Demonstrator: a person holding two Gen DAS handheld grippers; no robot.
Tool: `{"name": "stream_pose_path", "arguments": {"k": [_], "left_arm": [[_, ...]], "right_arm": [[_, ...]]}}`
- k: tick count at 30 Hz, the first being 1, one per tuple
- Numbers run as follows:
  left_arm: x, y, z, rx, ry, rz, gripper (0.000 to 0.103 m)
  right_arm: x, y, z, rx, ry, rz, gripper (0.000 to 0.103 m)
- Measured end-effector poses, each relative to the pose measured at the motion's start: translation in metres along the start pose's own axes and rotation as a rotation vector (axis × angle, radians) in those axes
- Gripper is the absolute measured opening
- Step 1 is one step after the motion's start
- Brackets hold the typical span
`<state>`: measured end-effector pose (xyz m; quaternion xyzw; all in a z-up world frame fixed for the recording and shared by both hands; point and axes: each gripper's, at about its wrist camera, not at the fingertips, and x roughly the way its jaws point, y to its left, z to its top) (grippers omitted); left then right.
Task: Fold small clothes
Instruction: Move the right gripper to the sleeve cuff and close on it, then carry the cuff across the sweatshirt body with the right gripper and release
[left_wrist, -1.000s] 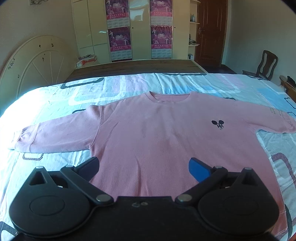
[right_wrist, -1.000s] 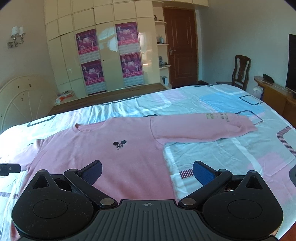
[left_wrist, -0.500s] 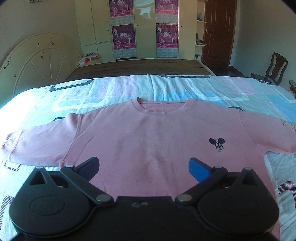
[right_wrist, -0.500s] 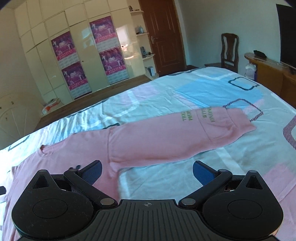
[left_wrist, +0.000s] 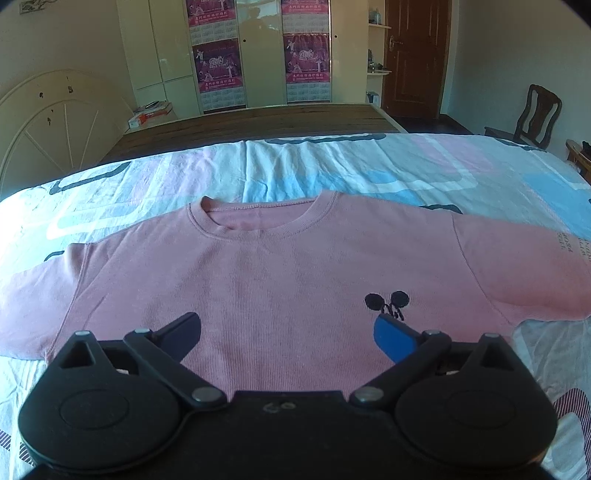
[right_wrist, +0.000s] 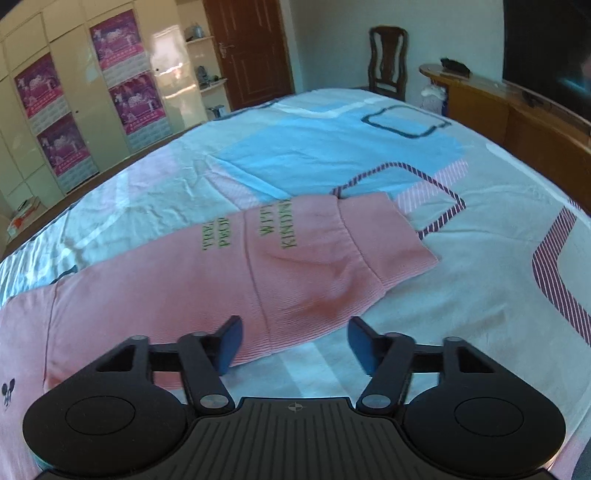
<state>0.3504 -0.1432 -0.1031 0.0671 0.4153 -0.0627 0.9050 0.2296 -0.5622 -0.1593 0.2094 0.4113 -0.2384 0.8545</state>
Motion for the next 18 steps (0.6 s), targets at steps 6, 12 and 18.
{"name": "stream_pose_path", "arguments": {"k": [6,12,18], "left_arm": [[0.013,0.008,0.003,-0.040,0.025,0.012,0.097],[0.022,0.011,0.005,-0.048,0.037,0.016,0.093],[0.025,0.012,0.004,-0.042,0.047,-0.010,0.084]], "right_arm": [[0.026,-0.021,0.011,0.090,0.016,-0.043,0.058],[0.041,-0.017,0.020,0.091,-0.008,-0.032,0.044],[0.039,-0.009,0.024,0.100,-0.052,0.033,0.004]]}}
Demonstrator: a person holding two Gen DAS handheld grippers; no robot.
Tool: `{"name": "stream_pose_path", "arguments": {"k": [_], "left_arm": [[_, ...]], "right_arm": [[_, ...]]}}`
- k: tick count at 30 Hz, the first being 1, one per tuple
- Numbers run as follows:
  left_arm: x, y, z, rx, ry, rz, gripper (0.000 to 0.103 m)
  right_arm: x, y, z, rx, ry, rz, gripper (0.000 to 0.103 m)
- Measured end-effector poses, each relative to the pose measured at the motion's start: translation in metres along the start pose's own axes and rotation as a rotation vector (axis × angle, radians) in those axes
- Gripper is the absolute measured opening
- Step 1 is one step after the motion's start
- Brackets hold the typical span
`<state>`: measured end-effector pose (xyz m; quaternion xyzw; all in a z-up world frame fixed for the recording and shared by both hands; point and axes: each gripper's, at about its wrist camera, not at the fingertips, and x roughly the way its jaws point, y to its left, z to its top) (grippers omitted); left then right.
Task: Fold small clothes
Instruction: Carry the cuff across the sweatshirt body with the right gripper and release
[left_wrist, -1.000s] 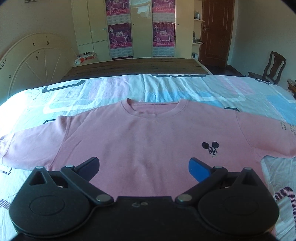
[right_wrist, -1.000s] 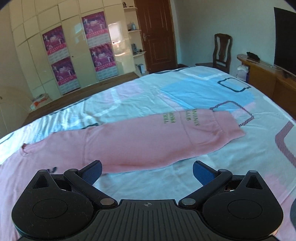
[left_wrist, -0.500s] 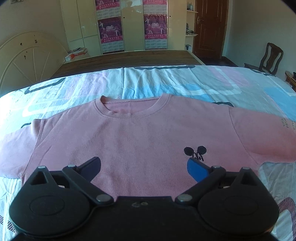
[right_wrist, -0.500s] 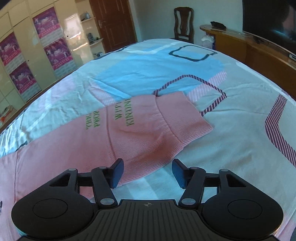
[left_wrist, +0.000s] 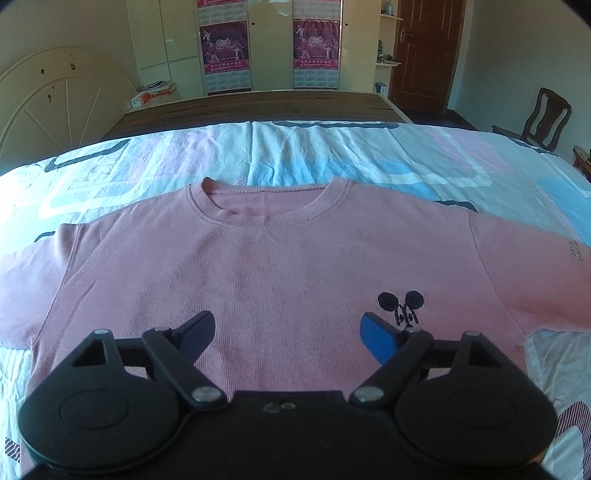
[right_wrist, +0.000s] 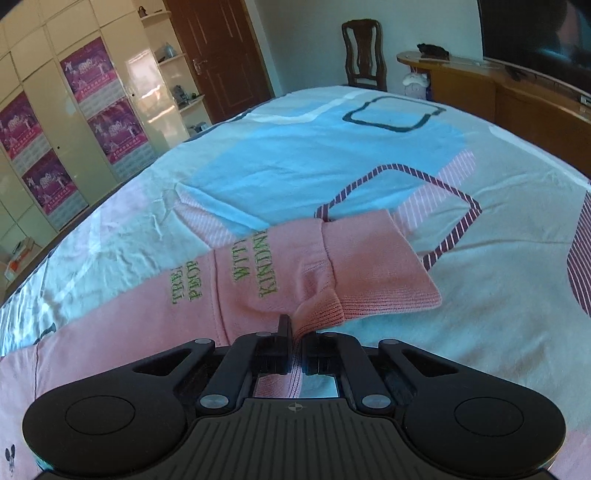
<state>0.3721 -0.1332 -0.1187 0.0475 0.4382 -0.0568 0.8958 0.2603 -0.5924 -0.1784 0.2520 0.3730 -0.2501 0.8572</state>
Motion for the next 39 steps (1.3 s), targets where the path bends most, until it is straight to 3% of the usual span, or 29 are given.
{"name": "stream_pose_path", "arguments": {"k": [5,11,15,20,21,22,23,24,25,30,34,39], "left_arm": [[0.002,0.006,0.001,-0.008,0.005,-0.001,0.082],[-0.002,0.022,0.007,-0.068,-0.015,0.009,0.082],[-0.007,0.035,0.008,-0.087,-0.029,0.039,0.082],[-0.011,0.058,0.004,-0.136,-0.029,0.077,0.082],[-0.011,0.060,0.003,-0.140,-0.026,0.078,0.082],[-0.010,0.062,0.001,-0.140,-0.022,0.077,0.082],[-0.009,0.063,0.000,-0.135,-0.016,0.071,0.082],[-0.008,0.062,-0.001,-0.127,-0.011,0.060,0.082],[-0.007,0.060,-0.002,-0.115,-0.010,0.050,0.082],[-0.005,0.034,-0.007,-0.022,-0.045,-0.052,0.082],[0.001,-0.004,-0.013,0.089,-0.045,-0.156,0.082],[0.023,-0.048,-0.025,0.215,-0.009,-0.197,0.075]], "right_arm": [[-0.022,0.047,0.004,-0.117,-0.089,0.094,0.004],[-0.052,0.156,-0.014,-0.349,-0.130,0.313,0.004],[-0.058,0.240,-0.059,-0.520,-0.080,0.487,0.004],[-0.050,0.316,-0.142,-0.726,0.071,0.639,0.004],[-0.048,0.325,-0.156,-0.770,0.102,0.632,0.006],[-0.047,0.332,-0.168,-0.811,0.126,0.616,0.022],[-0.048,0.333,-0.174,-0.830,0.132,0.616,0.035],[-0.050,0.331,-0.177,-0.831,0.134,0.638,0.064],[-0.055,0.327,-0.177,-0.823,0.127,0.665,0.072],[-0.074,0.303,-0.159,-0.800,0.116,0.683,0.072],[-0.083,0.264,-0.144,-0.759,0.072,0.571,0.072],[-0.082,0.215,-0.132,-0.675,0.040,0.387,0.072]]}}
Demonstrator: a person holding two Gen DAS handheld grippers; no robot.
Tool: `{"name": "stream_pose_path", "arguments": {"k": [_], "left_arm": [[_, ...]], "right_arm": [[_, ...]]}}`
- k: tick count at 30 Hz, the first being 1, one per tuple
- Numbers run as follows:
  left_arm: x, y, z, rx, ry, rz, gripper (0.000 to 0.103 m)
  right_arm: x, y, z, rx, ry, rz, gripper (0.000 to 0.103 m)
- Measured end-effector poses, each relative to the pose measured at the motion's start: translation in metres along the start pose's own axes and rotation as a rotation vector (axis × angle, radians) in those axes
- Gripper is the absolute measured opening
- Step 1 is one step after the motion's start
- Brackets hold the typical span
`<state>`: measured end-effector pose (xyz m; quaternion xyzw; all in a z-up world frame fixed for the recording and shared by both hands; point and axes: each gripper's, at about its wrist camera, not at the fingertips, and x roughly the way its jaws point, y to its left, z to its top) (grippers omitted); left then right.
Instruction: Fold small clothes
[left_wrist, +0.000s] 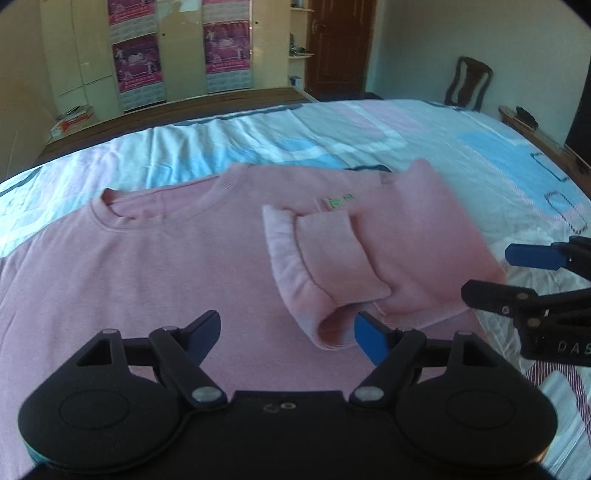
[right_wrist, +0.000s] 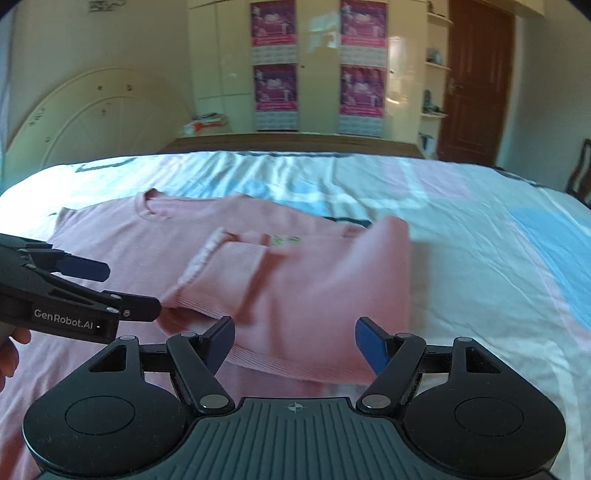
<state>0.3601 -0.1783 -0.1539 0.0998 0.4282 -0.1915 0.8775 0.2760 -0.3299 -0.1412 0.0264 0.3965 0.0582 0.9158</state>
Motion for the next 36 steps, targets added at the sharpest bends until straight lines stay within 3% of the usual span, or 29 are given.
{"name": "stream_pose_path", "arguments": {"k": [4,9,13,14,17,22,26,27,28,30,34,36], "left_arm": [[0.023,-0.016,-0.001,0.057,0.008,-0.009,0.064],[0.043,-0.012,0.006,0.043,-0.030,0.049,0.051],[0.043,0.001,0.016,-0.011,-0.093,0.050,0.017],[0.041,0.004,0.019,-0.024,-0.112,0.045,0.013],[0.033,0.018,0.027,-0.084,-0.166,0.037,0.010],[0.000,0.060,0.038,-0.266,-0.282,0.027,0.010],[-0.018,0.089,0.045,-0.319,-0.341,0.054,0.010],[-0.020,0.094,0.045,-0.327,-0.346,0.061,0.010],[-0.022,0.100,0.043,-0.336,-0.352,0.069,0.010],[-0.025,0.111,0.038,-0.360,-0.363,0.094,0.010],[-0.019,0.132,0.014,-0.417,-0.320,0.144,0.010],[-0.010,0.141,0.000,-0.439,-0.272,0.151,0.010]], "right_arm": [[-0.004,-0.020,-0.019,0.067,0.038,-0.056,0.072],[-0.003,-0.031,-0.029,0.122,0.060,-0.080,0.072],[0.003,-0.033,-0.031,0.157,0.073,-0.081,0.072],[0.006,-0.032,-0.030,0.158,0.074,-0.082,0.072],[0.009,-0.029,-0.029,0.161,0.073,-0.089,0.072],[0.016,-0.027,-0.027,0.168,0.073,-0.092,0.072],[0.022,-0.016,-0.022,0.143,0.051,-0.066,0.072],[0.024,-0.013,-0.020,0.134,0.036,-0.070,0.069],[0.027,-0.010,-0.017,0.125,0.027,-0.074,0.048],[0.036,-0.008,-0.010,0.139,0.032,-0.057,0.019],[0.046,-0.002,-0.010,0.055,0.048,-0.104,0.010],[0.043,-0.011,-0.015,0.088,0.042,-0.104,0.009]]}}
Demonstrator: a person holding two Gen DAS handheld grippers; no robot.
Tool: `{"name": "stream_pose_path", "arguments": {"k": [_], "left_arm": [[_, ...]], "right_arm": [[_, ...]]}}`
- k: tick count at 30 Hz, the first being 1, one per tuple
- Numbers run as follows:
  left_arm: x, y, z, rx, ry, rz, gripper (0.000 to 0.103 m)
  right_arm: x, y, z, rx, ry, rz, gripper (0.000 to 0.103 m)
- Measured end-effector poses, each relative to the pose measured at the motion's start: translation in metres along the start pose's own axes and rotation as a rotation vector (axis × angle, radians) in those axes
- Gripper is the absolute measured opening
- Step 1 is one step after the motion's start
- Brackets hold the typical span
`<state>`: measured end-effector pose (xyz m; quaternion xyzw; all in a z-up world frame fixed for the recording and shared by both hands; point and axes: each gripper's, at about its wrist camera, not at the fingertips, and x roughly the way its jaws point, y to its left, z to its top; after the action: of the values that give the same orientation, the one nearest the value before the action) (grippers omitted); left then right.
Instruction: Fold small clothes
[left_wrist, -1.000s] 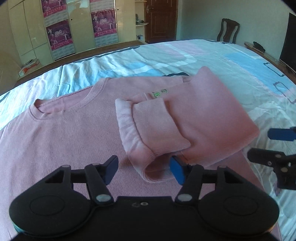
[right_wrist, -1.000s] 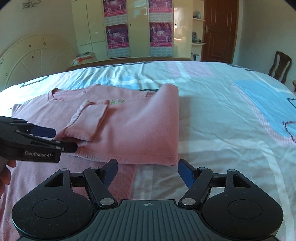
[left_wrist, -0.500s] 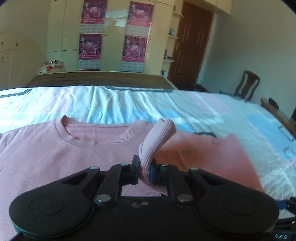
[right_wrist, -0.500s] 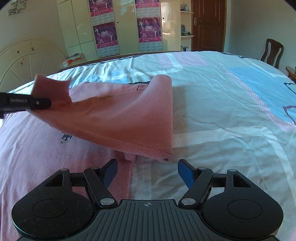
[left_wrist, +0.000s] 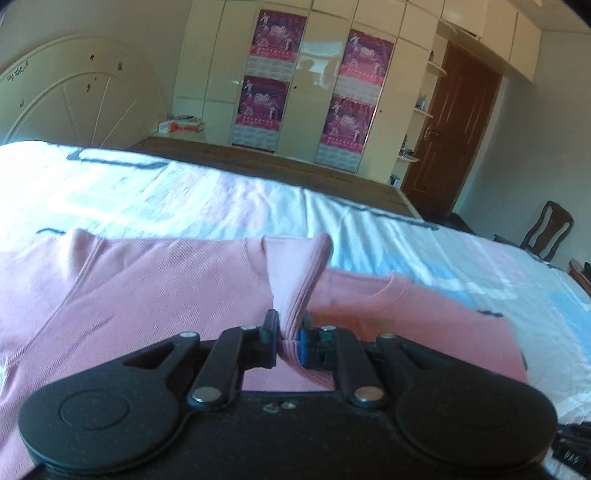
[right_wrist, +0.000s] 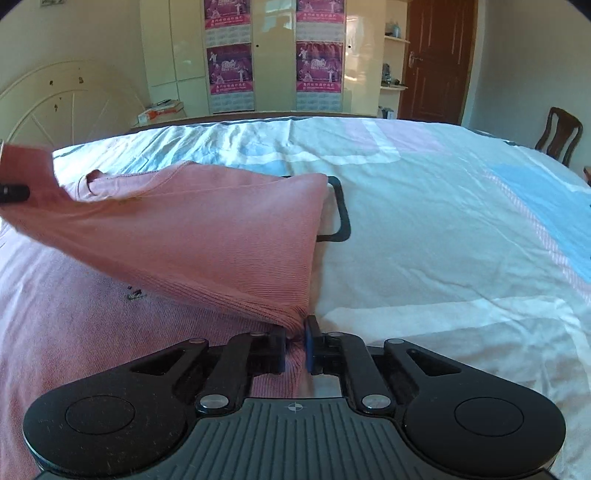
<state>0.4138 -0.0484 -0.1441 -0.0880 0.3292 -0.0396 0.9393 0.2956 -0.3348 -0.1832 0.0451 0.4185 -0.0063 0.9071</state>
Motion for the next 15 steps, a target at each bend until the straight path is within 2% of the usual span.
{"name": "stream_pose_path", "arguments": {"k": [2,5,8,10,11,13,14,15], "left_arm": [[0.008,0.006,-0.012,-0.005,0.045,0.012,0.010],[0.015,0.012,-0.027,-0.016,0.115,0.027,0.015],[0.010,0.023,-0.025,-0.059,0.117,0.034,0.032],[0.007,0.036,-0.022,-0.126,0.125,0.021,0.059],[0.006,0.042,-0.021,-0.165,0.120,0.019,0.063],[0.005,0.051,-0.017,-0.234,0.118,0.000,0.064],[0.008,0.053,-0.016,-0.258,0.124,-0.016,0.062],[0.011,0.053,-0.015,-0.260,0.130,-0.025,0.055]], "right_arm": [[-0.001,-0.008,-0.003,0.045,0.009,0.007,0.009],[-0.002,-0.005,-0.004,0.017,0.030,0.022,0.009],[-0.013,-0.008,-0.004,0.027,0.042,0.083,0.009],[-0.022,-0.011,-0.004,0.048,0.040,0.112,0.015],[-0.027,-0.014,-0.003,0.067,0.031,0.134,0.018],[-0.033,-0.017,0.001,0.095,0.004,0.162,0.037],[-0.033,-0.018,0.007,0.101,-0.014,0.163,0.039],[-0.032,-0.019,0.012,0.104,-0.029,0.161,0.040]]}}
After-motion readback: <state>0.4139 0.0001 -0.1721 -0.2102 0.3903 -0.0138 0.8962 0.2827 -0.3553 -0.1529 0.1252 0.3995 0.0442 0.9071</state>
